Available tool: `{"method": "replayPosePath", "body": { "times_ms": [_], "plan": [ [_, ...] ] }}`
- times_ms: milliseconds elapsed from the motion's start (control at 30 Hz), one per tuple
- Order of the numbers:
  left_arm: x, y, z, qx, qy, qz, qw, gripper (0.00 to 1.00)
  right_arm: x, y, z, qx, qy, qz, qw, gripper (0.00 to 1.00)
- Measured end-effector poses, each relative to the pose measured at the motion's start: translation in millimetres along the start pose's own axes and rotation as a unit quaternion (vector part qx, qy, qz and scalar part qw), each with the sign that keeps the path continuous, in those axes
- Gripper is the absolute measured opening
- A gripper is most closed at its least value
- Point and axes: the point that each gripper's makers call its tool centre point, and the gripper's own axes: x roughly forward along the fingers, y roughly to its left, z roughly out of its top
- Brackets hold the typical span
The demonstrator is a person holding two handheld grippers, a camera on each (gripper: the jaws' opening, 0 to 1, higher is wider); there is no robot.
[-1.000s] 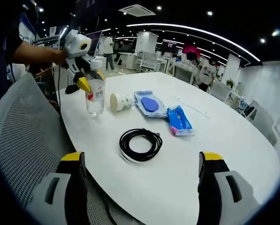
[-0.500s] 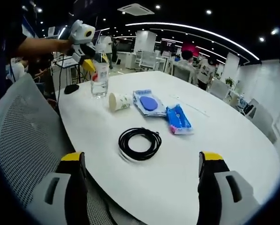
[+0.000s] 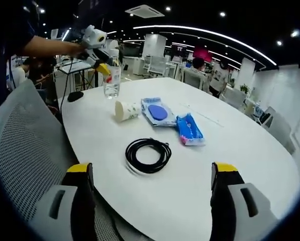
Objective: Arrange the tabletop items into an orderly group along one side of the table until the central work area is clear of visible clutter.
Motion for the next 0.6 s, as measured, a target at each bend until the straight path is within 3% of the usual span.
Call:
{"method": "replayPosePath", "body": {
  "times_ms": [300,600],
  "plan": [
    [8,22.4,-10.6,-0.028,0.001,0.021,0.9994,0.36,0,-1,-0.7,0.002,0.002,0.000,1.0000,0.96],
    [25,40.2,-26.7,-0.012,0.016,0.042,0.9989,0.36,0,-4,-1.3,0.002,0.003,-0.005,1.0000,0.95]
  ]
}}
